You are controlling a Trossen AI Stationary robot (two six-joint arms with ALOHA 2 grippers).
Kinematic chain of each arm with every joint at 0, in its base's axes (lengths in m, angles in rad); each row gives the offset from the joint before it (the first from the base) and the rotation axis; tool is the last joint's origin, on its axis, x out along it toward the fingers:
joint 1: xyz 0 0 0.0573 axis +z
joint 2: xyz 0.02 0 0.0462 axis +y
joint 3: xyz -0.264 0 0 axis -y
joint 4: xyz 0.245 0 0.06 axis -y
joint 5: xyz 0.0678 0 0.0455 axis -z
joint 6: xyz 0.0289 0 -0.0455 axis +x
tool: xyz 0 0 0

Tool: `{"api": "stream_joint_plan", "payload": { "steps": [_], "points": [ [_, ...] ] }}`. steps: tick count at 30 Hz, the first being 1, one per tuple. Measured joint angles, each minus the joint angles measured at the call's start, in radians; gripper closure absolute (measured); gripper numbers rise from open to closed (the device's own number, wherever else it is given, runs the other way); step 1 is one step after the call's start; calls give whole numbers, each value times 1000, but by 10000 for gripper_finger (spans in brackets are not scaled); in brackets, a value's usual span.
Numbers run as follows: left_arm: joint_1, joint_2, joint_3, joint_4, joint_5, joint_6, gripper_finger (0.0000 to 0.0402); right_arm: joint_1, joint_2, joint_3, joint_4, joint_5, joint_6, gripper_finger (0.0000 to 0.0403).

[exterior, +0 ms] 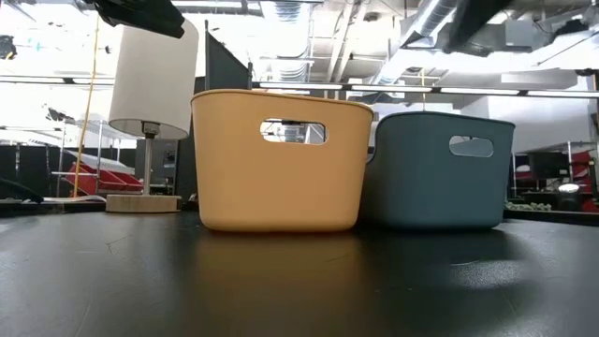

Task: Sort batteries
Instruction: Put the left silver battery into the blue bin, then put the silver battery into the blue bin

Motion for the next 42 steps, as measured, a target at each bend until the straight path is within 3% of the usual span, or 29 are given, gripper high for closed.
{"api": "stream_joint_plan", "payload": {
  "steps": [5, 14, 19, 29, 33, 42],
  "points": [
    [0, 0, 0, 0, 0, -4, 217, -112, 0, 51, -130, 28, -25, 386],
    [0, 0, 0, 0, 0, -7, 217, -316, 0, 51, -110, 27, -185, 386],
    [0, 0, 0, 0, 4, -3, 217, -420, 0, 51, 20, -59, -284, 386],
    [-1, 0, 0, 0, 23, 0, 217, -498, 0, 51, 5, -136, -291, 378],
    [-1, 0, 0, 0, 23, -1, 217, -506, -1, 15, -25, -140, -240, 335],
    [-2, 0, 0, 2, 22, -1, 217, -460, -83, -89, 70, -138, -196, 176]
  ]
}}
